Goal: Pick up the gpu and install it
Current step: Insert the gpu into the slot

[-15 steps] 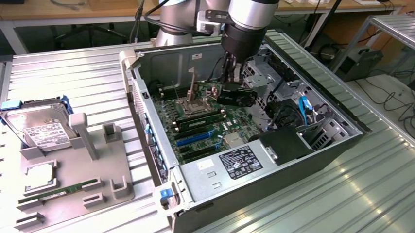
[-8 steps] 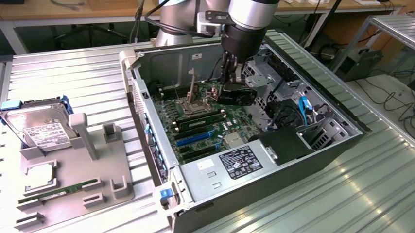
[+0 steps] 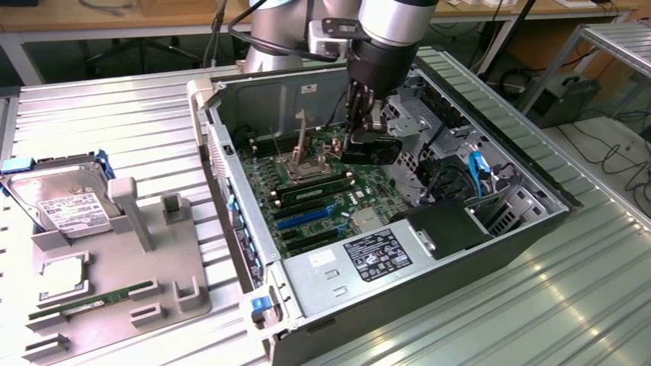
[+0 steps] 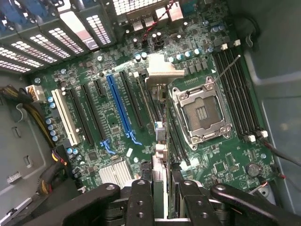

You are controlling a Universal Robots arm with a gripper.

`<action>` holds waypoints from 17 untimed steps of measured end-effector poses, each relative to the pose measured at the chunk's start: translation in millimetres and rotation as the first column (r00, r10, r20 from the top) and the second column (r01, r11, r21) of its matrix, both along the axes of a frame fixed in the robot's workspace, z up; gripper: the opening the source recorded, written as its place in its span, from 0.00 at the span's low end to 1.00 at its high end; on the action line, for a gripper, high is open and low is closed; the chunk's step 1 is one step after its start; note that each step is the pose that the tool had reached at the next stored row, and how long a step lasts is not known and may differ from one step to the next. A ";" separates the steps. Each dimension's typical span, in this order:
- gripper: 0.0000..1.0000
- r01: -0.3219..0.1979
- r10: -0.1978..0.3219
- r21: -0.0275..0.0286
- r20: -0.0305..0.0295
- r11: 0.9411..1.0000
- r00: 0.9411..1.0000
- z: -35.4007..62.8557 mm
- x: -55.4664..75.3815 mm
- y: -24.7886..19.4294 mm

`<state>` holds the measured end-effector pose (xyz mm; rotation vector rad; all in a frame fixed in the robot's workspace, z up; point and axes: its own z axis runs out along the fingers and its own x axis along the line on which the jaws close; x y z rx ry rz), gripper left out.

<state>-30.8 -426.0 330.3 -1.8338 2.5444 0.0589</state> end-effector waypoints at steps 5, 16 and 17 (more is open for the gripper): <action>0.27 -0.032 0.032 0.000 0.000 0.999 0.999 0.0 0.0 0.0; 0.27 -0.106 0.106 0.000 0.000 0.994 0.994 0.0 0.0 0.0; 0.27 -0.112 0.112 0.000 0.000 0.994 0.994 0.0 0.0 0.0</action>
